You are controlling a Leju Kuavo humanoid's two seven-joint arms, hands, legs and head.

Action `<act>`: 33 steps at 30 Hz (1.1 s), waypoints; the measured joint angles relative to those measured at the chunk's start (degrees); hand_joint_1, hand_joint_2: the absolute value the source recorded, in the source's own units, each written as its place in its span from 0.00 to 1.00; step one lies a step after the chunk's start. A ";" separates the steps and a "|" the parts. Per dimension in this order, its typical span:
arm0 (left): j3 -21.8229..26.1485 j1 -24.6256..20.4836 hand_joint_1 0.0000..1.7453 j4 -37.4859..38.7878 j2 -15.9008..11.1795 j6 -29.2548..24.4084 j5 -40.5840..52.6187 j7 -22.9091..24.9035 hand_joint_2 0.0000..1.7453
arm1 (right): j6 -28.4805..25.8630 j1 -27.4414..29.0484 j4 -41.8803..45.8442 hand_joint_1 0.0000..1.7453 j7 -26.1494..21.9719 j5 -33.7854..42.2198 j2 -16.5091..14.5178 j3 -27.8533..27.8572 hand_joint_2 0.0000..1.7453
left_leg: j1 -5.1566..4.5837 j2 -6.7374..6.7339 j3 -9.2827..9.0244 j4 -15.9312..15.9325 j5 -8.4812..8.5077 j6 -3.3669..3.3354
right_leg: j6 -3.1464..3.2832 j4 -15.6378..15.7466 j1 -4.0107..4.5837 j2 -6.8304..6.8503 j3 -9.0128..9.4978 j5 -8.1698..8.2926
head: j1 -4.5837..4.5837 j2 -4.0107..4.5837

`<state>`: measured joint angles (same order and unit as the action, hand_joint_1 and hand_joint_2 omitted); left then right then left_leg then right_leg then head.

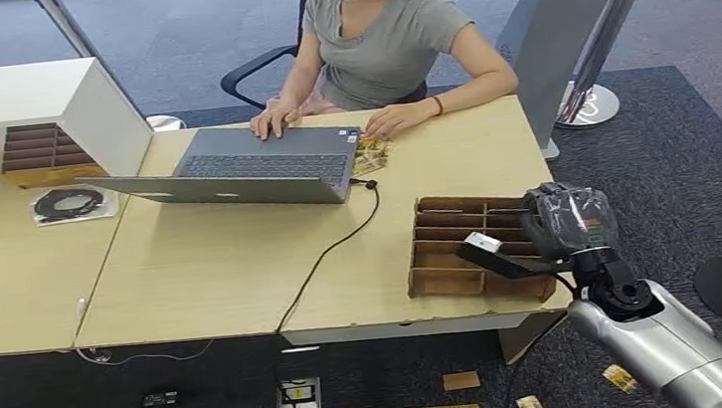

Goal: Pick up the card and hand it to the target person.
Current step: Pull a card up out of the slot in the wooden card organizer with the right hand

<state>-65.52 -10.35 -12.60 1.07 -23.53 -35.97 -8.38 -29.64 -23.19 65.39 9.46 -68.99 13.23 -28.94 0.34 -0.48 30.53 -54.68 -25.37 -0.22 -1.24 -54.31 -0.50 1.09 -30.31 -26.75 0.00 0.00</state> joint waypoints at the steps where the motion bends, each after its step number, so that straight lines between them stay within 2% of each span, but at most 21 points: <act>1: 0.03 0.00 0.00 0.00 0.00 -0.03 -0.02 -0.02 1.00 | 0.19 0.00 0.08 0.61 0.03 -0.16 0.01 -0.07 1.00 | 0.00 -0.01 0.00 0.00 0.00 0.00 | 0.00 0.00 0.00 -0.01 -0.01 0.00 | 0.00 0.00; 5: 0.30 0.08 0.00 0.00 -0.04 -0.37 -0.16 -0.31 1.00 | 1.04 -0.03 0.94 0.62 0.21 -1.12 0.11 -0.41 1.00 | 0.00 -0.03 -0.01 0.01 0.00 0.00 | 0.01 0.00 0.00 -0.04 0.00 0.01 | 0.00 0.00; 11: 0.77 0.20 0.00 0.03 -0.02 -1.02 -0.42 -0.70 1.00 | 1.07 -0.44 2.78 0.84 0.06 -1.70 0.33 -0.65 1.00 | 0.00 -0.03 -0.02 -0.01 -0.01 0.00 | 0.00 -0.01 0.00 -0.04 0.00 0.00 | 0.00 0.00; 14: 0.85 0.19 0.00 0.04 0.00 -1.21 -0.45 -0.75 1.00 | 0.50 -0.84 3.67 0.89 0.00 -1.45 0.23 -0.62 1.00 | -0.01 -0.06 -0.01 -0.01 -0.02 0.00 | 0.00 -0.02 -0.01 -0.06 -0.02 -0.01 | 0.00 0.00; 23: 0.79 -0.09 0.00 0.05 -0.05 -0.94 -0.28 -0.70 1.00 | -0.70 -1.25 6.34 0.93 1.35 -2.50 0.31 -0.12 1.00 | -0.01 -0.08 0.04 -0.03 0.00 0.00 | 0.00 -0.05 -0.01 -0.09 -0.08 0.02 | 0.00 0.00; 33: 0.34 -0.13 0.00 0.10 -0.01 -1.20 0.38 -0.02 1.00 | -0.19 2.37 21.26 0.98 4.15 -3.82 3.85 3.14 1.00 | -0.02 0.10 0.09 -0.11 -0.03 0.00 | 0.01 -0.11 -0.02 0.05 -0.08 -0.06 | 0.00 0.00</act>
<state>-65.17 -10.48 -12.50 1.06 -24.73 -35.59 -8.40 -29.84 -20.82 86.65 13.61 -72.81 17.08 -25.80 0.32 -0.38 30.63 -54.79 -25.41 -0.22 -1.23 -54.42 -0.52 1.13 -30.38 -26.81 0.00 0.00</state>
